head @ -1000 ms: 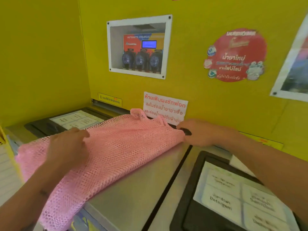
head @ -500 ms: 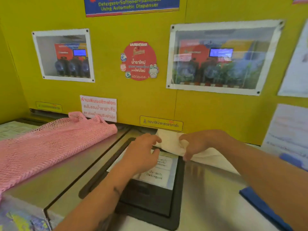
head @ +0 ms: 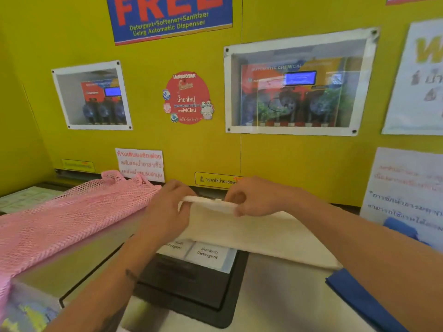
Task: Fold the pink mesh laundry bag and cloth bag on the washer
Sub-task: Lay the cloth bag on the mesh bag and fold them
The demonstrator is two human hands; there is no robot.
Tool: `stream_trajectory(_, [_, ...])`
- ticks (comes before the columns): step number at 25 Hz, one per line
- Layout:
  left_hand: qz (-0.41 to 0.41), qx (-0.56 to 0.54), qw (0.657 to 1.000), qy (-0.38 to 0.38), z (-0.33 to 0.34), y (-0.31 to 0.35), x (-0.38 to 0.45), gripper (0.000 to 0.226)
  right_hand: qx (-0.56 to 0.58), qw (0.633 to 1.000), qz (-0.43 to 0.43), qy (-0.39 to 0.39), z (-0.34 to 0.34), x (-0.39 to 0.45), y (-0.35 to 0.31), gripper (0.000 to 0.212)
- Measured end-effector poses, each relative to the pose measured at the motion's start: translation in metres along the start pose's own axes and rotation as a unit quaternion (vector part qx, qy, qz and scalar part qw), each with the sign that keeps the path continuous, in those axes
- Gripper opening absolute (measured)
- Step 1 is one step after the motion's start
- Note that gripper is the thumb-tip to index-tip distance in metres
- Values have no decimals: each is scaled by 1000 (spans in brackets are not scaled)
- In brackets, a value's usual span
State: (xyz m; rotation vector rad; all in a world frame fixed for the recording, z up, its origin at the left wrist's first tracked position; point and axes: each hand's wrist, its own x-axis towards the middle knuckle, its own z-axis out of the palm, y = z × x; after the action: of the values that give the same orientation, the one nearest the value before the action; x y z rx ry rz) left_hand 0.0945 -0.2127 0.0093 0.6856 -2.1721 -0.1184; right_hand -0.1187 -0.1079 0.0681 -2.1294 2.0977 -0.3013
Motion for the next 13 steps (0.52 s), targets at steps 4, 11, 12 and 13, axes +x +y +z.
stream_trajectory(4, [-40,43,995,83,-58,-23,-12,11,-71,992,30,-98,18,13,1,68])
stream_trajectory(11, [-124,102,987,17,-84,-62,-26,12,-130,988,11,85,22,66,-19,24])
stream_trajectory(12, [-122,102,986,55,-90,-61,-16,12,-115,981,18,153,8,72,-24,24])
stream_trajectory(13, [-98,101,984,105,-99,-58,-4,13,-90,970,22,227,-9,76,-30,26])
